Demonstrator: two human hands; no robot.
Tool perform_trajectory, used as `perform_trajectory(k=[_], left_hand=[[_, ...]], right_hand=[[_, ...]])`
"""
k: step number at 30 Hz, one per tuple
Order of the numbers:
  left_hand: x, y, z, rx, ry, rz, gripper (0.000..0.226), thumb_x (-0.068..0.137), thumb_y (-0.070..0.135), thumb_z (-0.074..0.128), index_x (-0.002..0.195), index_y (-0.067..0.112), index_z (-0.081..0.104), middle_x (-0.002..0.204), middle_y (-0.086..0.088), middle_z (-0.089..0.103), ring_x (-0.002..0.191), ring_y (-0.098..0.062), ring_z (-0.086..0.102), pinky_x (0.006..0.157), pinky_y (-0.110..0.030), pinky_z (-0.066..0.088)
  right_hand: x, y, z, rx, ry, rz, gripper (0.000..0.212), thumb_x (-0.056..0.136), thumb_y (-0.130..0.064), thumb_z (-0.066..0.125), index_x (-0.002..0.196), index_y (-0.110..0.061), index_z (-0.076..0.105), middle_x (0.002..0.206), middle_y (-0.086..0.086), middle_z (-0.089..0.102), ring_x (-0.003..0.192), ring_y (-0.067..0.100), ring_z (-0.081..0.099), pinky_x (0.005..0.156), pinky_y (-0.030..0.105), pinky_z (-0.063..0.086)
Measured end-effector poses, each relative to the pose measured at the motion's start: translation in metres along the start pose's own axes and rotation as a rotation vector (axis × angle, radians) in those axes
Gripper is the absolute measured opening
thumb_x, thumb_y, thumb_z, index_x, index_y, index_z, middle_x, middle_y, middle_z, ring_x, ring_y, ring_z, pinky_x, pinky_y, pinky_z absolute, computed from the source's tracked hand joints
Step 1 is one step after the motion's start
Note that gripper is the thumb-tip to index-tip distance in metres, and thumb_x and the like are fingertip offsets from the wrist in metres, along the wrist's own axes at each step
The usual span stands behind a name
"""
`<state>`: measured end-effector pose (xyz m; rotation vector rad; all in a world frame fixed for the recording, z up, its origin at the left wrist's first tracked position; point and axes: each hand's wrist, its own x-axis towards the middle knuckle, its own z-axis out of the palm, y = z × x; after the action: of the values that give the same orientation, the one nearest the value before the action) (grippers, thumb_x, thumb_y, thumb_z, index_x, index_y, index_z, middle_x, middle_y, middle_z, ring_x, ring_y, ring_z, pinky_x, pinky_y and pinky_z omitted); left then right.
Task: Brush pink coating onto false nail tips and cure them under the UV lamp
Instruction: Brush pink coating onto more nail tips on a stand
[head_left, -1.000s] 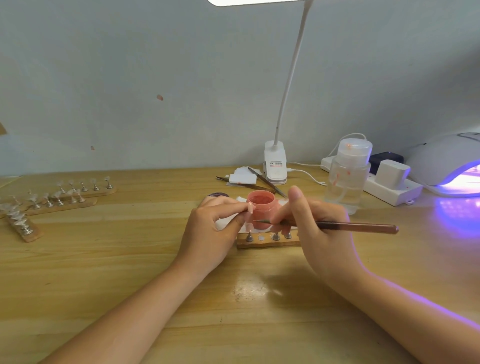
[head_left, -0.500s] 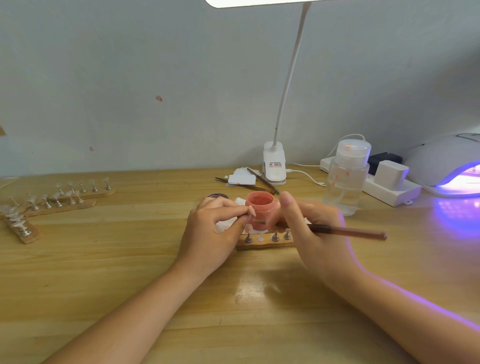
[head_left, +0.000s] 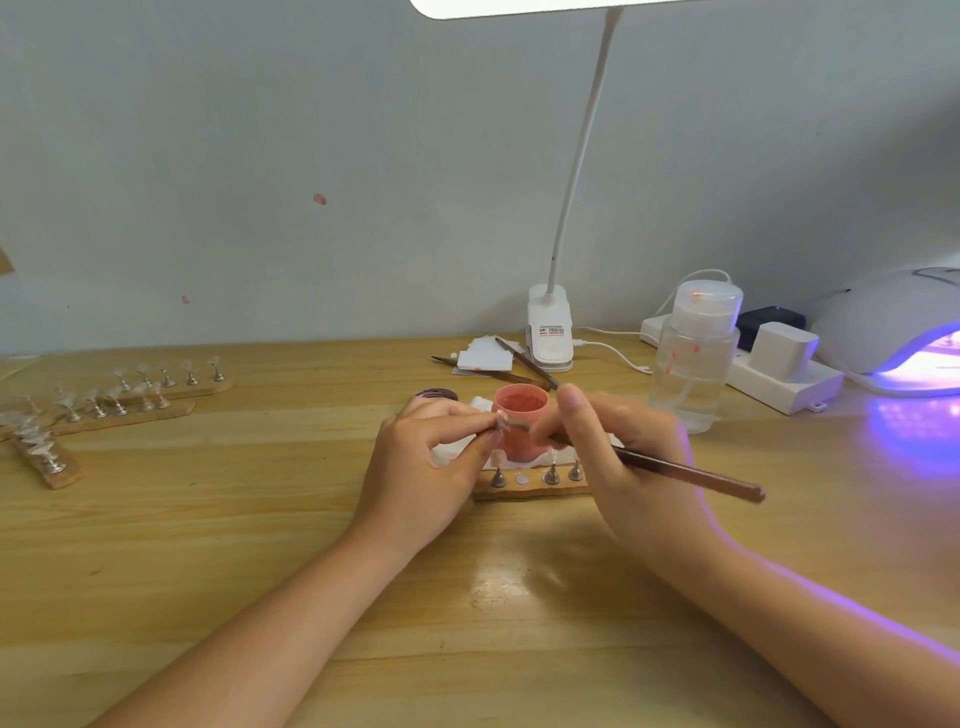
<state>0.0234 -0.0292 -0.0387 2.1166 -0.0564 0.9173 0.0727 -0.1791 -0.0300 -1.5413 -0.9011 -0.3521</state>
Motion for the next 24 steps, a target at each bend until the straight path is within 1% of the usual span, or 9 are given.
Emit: perform_trajectory(k=[3, 6, 10, 12, 14, 16, 19, 22, 24], left_hand=[[0.0001, -0.0012, 0.0006, 0.004, 0.018, 0.034, 0.026, 0.075, 0.005, 0.071, 0.089, 0.028, 0.067, 0.078, 0.023, 0.061, 0.087, 0.001, 0.053, 0.08, -0.011, 0.039], [0.0003, -0.0023, 0.0006, -0.009, 0.017, 0.053, 0.025, 0.074, 0.006, 0.071, 0.089, 0.025, 0.068, 0.079, 0.021, 0.063, 0.085, 0.006, 0.055, 0.079, -0.005, 0.038], [0.0, -0.0039, 0.0007, -0.011, 0.013, 0.098, 0.018, 0.073, 0.004, 0.071, 0.087, 0.016, 0.072, 0.081, 0.008, 0.069, 0.083, -0.003, 0.06, 0.082, -0.008, 0.041], [-0.0001, -0.004, 0.0013, -0.027, 0.031, 0.106, 0.02, 0.073, 0.005, 0.071, 0.088, 0.018, 0.071, 0.08, 0.009, 0.068, 0.083, 0.001, 0.06, 0.081, -0.008, 0.041], [0.0002, -0.005, 0.0019, -0.04, 0.05, 0.099, 0.024, 0.072, 0.003, 0.072, 0.091, 0.018, 0.069, 0.079, 0.013, 0.066, 0.082, 0.008, 0.058, 0.079, -0.006, 0.041], [0.0004, -0.0058, 0.0021, -0.045, 0.047, 0.1, 0.025, 0.071, 0.001, 0.072, 0.091, 0.016, 0.069, 0.079, 0.012, 0.067, 0.082, 0.005, 0.059, 0.079, -0.006, 0.041], [0.0006, -0.0045, 0.0017, -0.059, 0.044, 0.112, 0.02, 0.072, 0.008, 0.071, 0.089, 0.018, 0.069, 0.078, 0.01, 0.068, 0.081, 0.0, 0.06, 0.079, -0.007, 0.041], [0.0006, -0.0045, 0.0014, -0.057, 0.052, 0.092, 0.022, 0.071, 0.006, 0.072, 0.088, 0.021, 0.069, 0.077, 0.012, 0.067, 0.081, 0.004, 0.059, 0.077, -0.006, 0.041], [0.0005, -0.0045, 0.0015, -0.062, 0.044, 0.071, 0.022, 0.072, 0.006, 0.073, 0.087, 0.021, 0.07, 0.077, 0.012, 0.068, 0.083, -0.001, 0.06, 0.078, -0.005, 0.04]], right_hand=[[-0.0006, -0.001, -0.0003, 0.134, 0.076, 0.062, 0.046, 0.091, -0.029, 0.044, 0.059, -0.005, 0.066, 0.056, 0.002, 0.065, 0.057, 0.009, 0.063, 0.056, 0.022, 0.049], [0.0008, -0.0022, 0.0005, 0.095, 0.045, 0.007, 0.044, 0.094, -0.027, 0.044, 0.067, -0.002, 0.068, 0.068, -0.007, 0.068, 0.068, 0.004, 0.064, 0.062, 0.02, 0.049], [0.0006, -0.0031, 0.0008, 0.176, 0.023, 0.108, 0.05, 0.089, -0.038, 0.047, 0.062, -0.001, 0.068, 0.063, -0.005, 0.069, 0.058, 0.009, 0.063, 0.054, 0.019, 0.046], [0.0008, -0.0032, 0.0003, 0.207, 0.051, 0.071, 0.049, 0.091, -0.033, 0.045, 0.061, -0.001, 0.066, 0.058, -0.003, 0.066, 0.058, 0.004, 0.062, 0.056, 0.014, 0.045], [0.0016, -0.0041, 0.0008, 0.161, 0.036, 0.023, 0.044, 0.091, -0.027, 0.045, 0.068, 0.003, 0.068, 0.066, -0.005, 0.068, 0.066, 0.002, 0.064, 0.062, 0.016, 0.048], [0.001, -0.0029, 0.0008, 0.147, 0.012, 0.055, 0.045, 0.089, -0.029, 0.045, 0.069, 0.003, 0.07, 0.07, -0.004, 0.07, 0.065, 0.007, 0.065, 0.061, 0.02, 0.049], [0.0005, -0.0035, -0.0003, 0.169, 0.034, 0.093, 0.051, 0.094, -0.031, 0.045, 0.059, -0.001, 0.067, 0.056, -0.002, 0.066, 0.055, 0.006, 0.061, 0.054, 0.017, 0.045], [0.0011, -0.0037, -0.0004, 0.131, 0.033, 0.024, 0.045, 0.094, -0.022, 0.042, 0.065, 0.001, 0.067, 0.061, -0.005, 0.066, 0.064, -0.001, 0.062, 0.061, 0.013, 0.045], [-0.0002, -0.002, -0.0003, 0.131, 0.009, 0.067, 0.049, 0.095, -0.03, 0.044, 0.063, -0.001, 0.067, 0.061, -0.003, 0.067, 0.059, 0.005, 0.061, 0.059, 0.018, 0.046]])
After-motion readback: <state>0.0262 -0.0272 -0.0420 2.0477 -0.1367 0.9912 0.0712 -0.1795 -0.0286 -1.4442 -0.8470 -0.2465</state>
